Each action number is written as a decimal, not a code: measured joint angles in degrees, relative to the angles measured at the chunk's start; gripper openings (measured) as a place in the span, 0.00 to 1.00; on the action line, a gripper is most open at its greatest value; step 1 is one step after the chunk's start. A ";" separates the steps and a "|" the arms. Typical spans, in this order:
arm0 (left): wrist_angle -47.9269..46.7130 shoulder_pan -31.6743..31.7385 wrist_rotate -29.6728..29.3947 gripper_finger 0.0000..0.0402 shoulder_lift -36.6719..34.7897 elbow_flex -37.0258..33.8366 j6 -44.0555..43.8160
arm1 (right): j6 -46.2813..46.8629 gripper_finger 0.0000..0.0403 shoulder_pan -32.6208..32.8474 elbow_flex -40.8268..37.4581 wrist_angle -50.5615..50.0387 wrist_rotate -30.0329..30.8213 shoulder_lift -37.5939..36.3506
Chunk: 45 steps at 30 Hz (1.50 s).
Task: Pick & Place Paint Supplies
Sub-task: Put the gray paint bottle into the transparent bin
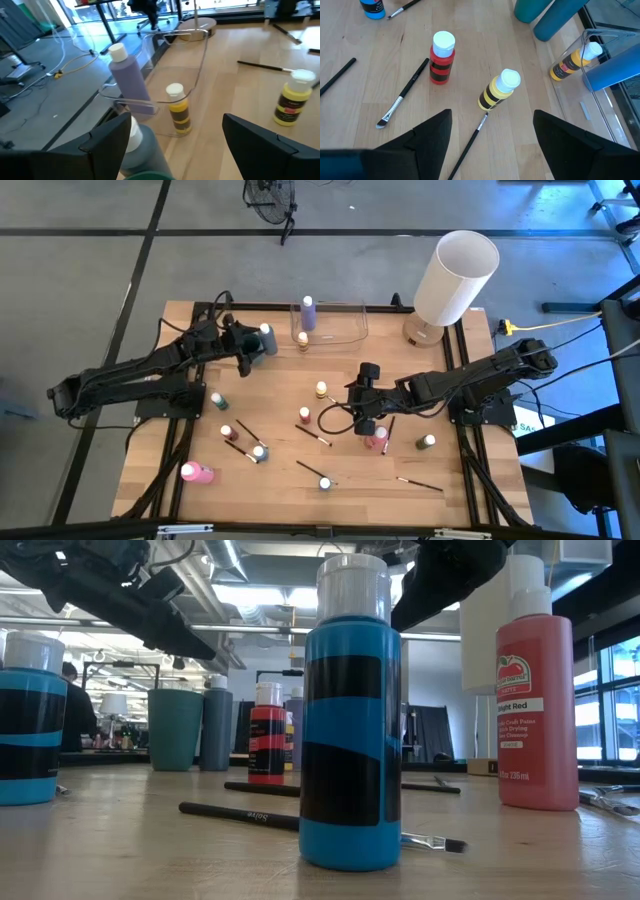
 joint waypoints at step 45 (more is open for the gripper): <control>0.46 0.11 -11.07 0.77 0.75 0.00 -14.98 | -0.05 0.71 0.01 0.00 0.02 -0.20 0.00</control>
